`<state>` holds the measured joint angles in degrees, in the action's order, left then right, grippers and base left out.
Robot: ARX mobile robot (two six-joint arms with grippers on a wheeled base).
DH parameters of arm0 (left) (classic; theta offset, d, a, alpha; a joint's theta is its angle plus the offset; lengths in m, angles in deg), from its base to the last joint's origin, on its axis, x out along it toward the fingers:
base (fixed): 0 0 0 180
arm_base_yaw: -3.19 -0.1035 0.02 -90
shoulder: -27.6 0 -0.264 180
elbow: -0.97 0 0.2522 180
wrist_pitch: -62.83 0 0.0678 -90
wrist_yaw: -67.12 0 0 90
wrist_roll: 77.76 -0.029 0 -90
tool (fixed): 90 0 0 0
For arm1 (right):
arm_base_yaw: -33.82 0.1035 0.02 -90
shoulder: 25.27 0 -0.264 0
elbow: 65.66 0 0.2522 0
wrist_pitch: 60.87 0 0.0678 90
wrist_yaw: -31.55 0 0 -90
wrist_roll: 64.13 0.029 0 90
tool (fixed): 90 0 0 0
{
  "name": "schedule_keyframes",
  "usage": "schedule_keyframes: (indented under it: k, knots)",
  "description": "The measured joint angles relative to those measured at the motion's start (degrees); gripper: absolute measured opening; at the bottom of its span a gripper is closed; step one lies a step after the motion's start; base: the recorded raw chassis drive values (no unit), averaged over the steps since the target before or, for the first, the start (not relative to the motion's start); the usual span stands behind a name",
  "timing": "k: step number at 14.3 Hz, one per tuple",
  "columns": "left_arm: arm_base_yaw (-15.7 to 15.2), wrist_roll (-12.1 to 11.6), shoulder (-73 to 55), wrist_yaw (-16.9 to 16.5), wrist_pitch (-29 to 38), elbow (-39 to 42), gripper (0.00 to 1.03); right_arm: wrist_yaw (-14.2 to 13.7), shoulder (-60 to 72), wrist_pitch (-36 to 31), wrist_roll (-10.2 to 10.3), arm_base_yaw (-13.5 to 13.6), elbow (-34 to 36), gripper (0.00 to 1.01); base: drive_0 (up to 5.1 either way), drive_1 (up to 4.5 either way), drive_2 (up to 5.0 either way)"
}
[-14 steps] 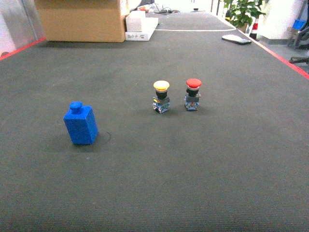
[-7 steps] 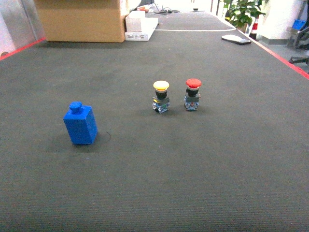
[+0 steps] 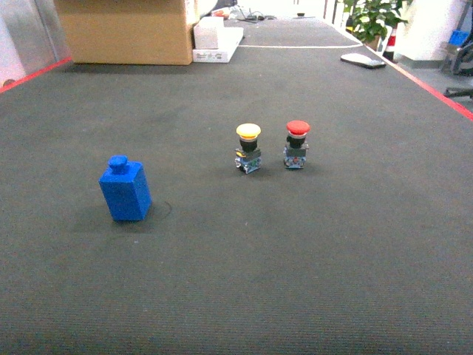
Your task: Pick blue part to blue bin on bottom shelf
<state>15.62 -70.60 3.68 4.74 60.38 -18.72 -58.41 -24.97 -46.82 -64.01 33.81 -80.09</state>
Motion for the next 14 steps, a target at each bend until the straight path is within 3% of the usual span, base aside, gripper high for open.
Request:
schedule_keyframes:
  k: [3, 6, 10, 14]
  knots:
    - [4.3, 0.0, -22.6, -5.7, 17.3, -7.6, 0.98, 0.0, 0.0, 0.0, 0.0, 0.0, 0.0, 0.98, 0.0, 0.0, 0.0]
    - [2.8, -0.1, -50.2, -9.9, 30.9, -17.5, 0.98, 0.0, 0.0, 0.0, 0.0, 0.0, 0.0, 0.98, 0.0, 0.0, 0.0]
    - [3.4, -1.3, -68.1, -12.4, 34.5, -25.2, 0.98, 0.0, 0.0, 0.0, 0.0, 0.0, 0.0, 0.98, 0.0, 0.0, 0.0]
    - [2.9, -1.6, -77.7, -13.0, 36.2, -30.6, 0.98, 0.0, 0.0, 0.0, 0.0, 0.0, 0.0, 0.98, 0.0, 0.0, 0.0]
